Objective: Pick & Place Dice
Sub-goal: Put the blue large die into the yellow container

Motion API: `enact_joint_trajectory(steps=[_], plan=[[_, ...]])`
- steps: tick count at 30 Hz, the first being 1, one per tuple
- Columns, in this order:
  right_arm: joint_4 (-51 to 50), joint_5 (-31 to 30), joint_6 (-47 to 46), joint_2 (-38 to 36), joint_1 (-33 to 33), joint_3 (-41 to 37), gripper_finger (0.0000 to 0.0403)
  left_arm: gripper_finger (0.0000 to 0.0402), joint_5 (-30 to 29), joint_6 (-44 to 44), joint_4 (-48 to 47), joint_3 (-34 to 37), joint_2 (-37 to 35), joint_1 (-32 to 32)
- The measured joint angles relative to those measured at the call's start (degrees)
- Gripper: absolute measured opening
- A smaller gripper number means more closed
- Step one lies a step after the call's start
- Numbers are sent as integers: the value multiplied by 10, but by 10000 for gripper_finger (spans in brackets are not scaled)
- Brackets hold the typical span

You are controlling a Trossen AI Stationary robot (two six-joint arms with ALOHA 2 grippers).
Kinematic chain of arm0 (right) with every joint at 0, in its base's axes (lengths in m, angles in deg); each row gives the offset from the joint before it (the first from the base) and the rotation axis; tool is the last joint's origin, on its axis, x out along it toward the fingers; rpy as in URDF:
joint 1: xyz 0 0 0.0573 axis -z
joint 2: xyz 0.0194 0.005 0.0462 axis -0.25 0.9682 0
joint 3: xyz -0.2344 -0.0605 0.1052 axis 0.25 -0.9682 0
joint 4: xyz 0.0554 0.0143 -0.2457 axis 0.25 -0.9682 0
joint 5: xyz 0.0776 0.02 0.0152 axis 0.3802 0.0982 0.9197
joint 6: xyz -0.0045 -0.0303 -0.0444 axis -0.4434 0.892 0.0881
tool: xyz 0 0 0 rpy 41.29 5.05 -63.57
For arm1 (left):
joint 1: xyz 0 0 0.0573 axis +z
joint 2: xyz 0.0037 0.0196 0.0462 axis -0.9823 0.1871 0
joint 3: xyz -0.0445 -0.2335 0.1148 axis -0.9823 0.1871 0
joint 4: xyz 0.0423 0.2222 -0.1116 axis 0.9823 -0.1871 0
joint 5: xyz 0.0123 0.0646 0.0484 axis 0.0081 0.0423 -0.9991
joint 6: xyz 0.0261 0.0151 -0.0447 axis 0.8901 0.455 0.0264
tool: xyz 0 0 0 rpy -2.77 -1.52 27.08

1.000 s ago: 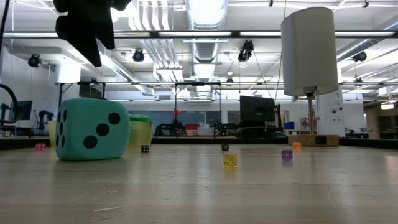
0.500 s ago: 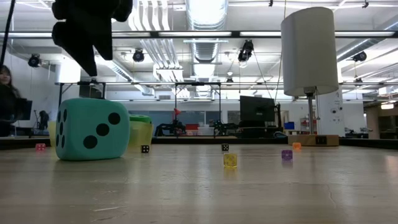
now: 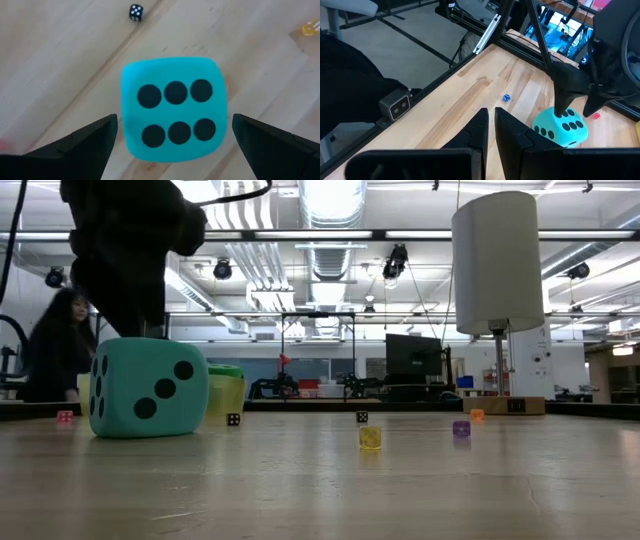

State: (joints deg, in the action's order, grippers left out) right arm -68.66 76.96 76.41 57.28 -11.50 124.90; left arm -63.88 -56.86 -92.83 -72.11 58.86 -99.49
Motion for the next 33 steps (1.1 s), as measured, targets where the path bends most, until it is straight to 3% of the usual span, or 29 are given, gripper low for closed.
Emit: enact_joint_trajectory(steps=[11,20,33], plan=[[0,0,-1,0,0,0,28,400,-7,1,28,5,7,0],[0,0,0,0,0,0,28,400,-10,9,-2,-22,43,6],[0,0,0,0,0,0,28,400,-1,27,-11,-36,43,6]])
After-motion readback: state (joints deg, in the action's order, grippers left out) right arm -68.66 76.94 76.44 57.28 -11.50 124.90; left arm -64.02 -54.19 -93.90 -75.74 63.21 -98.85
